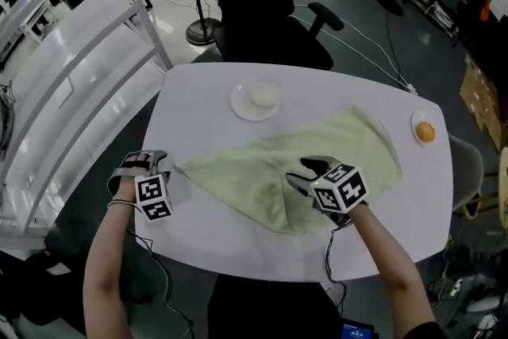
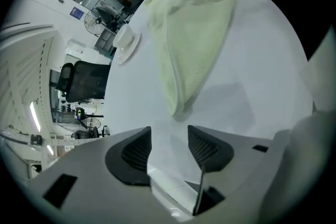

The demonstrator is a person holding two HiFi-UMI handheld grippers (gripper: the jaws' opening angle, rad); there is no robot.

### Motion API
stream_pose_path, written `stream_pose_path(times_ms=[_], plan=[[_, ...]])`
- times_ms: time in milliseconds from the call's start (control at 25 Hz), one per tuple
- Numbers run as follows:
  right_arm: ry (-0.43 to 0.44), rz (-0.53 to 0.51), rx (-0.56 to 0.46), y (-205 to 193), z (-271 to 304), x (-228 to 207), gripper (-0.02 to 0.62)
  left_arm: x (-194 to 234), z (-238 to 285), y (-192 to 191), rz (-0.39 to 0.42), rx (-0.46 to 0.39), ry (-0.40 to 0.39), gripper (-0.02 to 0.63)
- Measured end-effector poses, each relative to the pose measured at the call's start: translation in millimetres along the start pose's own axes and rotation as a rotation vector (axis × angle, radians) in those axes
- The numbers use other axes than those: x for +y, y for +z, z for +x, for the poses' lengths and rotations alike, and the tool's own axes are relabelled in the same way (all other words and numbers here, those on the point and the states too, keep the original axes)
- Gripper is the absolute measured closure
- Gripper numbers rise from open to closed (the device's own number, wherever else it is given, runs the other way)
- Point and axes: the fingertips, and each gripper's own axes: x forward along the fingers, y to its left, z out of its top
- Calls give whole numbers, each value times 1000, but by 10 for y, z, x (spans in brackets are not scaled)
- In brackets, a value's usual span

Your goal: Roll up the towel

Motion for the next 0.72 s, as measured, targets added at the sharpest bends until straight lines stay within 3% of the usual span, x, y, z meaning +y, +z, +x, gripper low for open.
stream_pose_path(times_ms=[240,400,560,720], plan=[[36,-158,-1,-290,-244,598,359,-298,-273,364,47,-169,-36,365],[59,-240,12,-445,-270,1052,359,-487,-334,632,182,-246,-68,368],[66,-354,66,-709,-155,1446,359,-616,-232,709,341,-254,-94,396],[10,-484,125,-1031,0,1579,360,-592,-90,650,435,-221,-99,406]])
